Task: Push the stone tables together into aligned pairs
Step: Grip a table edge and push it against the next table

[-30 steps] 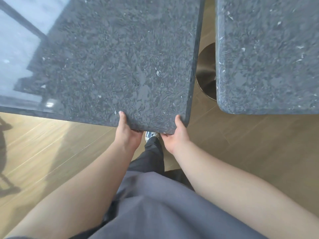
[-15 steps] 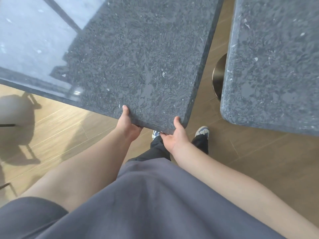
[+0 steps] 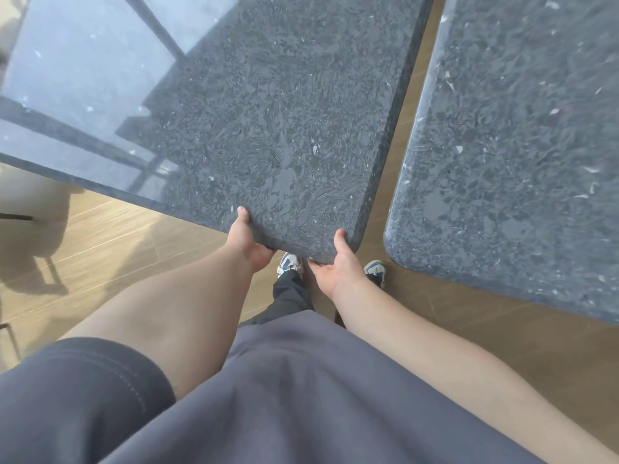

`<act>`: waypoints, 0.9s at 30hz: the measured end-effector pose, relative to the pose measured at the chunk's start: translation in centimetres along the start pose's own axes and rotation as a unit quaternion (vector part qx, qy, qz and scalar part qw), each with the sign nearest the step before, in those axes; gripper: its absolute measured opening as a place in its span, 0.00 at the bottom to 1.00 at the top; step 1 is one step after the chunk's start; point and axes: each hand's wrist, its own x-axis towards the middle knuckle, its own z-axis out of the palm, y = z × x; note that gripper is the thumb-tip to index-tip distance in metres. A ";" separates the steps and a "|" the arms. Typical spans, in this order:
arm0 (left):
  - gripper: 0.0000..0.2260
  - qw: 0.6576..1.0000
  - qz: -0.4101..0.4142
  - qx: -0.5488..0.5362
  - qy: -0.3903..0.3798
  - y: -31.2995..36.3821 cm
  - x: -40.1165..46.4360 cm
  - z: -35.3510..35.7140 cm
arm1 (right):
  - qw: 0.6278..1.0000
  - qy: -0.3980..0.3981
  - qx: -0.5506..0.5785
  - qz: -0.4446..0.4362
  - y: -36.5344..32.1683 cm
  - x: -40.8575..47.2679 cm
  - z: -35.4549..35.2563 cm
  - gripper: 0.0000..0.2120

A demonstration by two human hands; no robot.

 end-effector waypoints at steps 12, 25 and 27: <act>0.22 1.000 0.001 -0.010 -0.003 -2.5 -1.0 3.1 | 1.000 0.014 -0.004 0.027 -3.7 0.1 -0.9 0.35; 0.24 1.000 -0.003 -0.028 0.010 -3.6 -1.6 4.7 | 0.999 0.001 -0.021 0.039 -5.9 -0.7 -1.0 0.28; 0.24 0.999 -0.005 -0.027 0.016 -3.5 -1.6 4.6 | 0.999 -0.004 -0.028 0.041 -6.0 -0.9 -0.9 0.28</act>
